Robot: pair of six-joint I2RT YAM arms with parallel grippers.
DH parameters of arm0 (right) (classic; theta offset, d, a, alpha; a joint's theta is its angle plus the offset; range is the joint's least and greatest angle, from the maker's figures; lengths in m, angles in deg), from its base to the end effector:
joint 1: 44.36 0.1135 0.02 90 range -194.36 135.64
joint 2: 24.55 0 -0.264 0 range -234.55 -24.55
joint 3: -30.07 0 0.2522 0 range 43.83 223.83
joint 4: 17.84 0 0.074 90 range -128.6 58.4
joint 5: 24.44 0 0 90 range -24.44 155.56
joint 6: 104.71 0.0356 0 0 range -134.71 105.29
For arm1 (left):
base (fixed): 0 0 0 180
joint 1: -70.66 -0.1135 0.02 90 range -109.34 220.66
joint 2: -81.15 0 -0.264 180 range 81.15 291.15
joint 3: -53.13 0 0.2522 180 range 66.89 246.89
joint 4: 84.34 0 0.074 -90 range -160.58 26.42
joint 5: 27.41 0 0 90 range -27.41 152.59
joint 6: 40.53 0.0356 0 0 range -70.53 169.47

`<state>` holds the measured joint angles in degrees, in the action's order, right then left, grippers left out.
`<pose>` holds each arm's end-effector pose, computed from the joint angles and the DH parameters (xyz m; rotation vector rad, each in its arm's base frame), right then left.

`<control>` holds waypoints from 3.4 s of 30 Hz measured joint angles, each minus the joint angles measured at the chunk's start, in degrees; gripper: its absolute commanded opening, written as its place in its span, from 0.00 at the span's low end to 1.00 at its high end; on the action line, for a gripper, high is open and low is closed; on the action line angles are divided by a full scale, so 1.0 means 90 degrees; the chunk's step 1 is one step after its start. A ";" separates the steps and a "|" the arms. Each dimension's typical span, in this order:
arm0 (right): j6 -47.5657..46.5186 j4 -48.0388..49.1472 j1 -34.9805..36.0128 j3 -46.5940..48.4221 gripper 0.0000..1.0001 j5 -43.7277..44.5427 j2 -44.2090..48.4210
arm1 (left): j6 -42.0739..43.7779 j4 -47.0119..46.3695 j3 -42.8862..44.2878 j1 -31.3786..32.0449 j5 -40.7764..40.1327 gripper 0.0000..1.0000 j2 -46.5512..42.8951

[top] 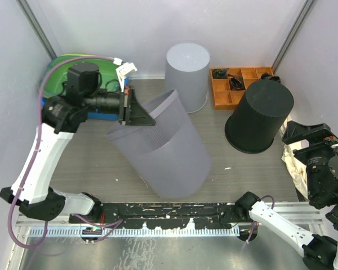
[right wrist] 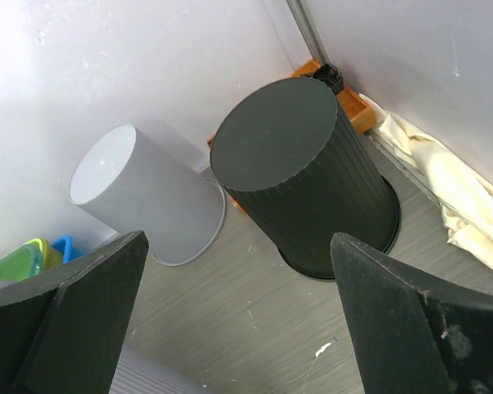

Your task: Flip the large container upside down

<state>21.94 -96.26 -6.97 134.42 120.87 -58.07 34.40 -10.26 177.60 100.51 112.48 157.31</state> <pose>-0.0012 -0.0377 0.4851 0.6778 1.5028 0.1630 0.1702 -0.1291 0.5160 0.8486 1.9364 -1.3590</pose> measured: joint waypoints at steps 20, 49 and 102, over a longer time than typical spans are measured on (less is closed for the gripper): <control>0.0469 -0.0554 0.0000 -0.0041 1.00 0.0245 -0.0571 | -1.0574 -1.3219 -0.4114 0.0408 -0.0051 0.00 0.3351; -0.0658 0.1003 0.0000 -0.0656 1.00 0.0423 -0.2324 | -1.1676 -1.6024 -0.6632 -0.2232 -0.1001 0.01 0.4333; -0.1729 0.4078 -0.0036 -0.0121 1.00 -0.3990 -0.5474 | -0.6802 -1.1334 -0.4988 -0.1224 0.0058 0.99 0.5719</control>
<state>6.37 -59.57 -7.30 133.32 84.96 -107.34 -26.82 -112.27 132.71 89.49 113.01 208.78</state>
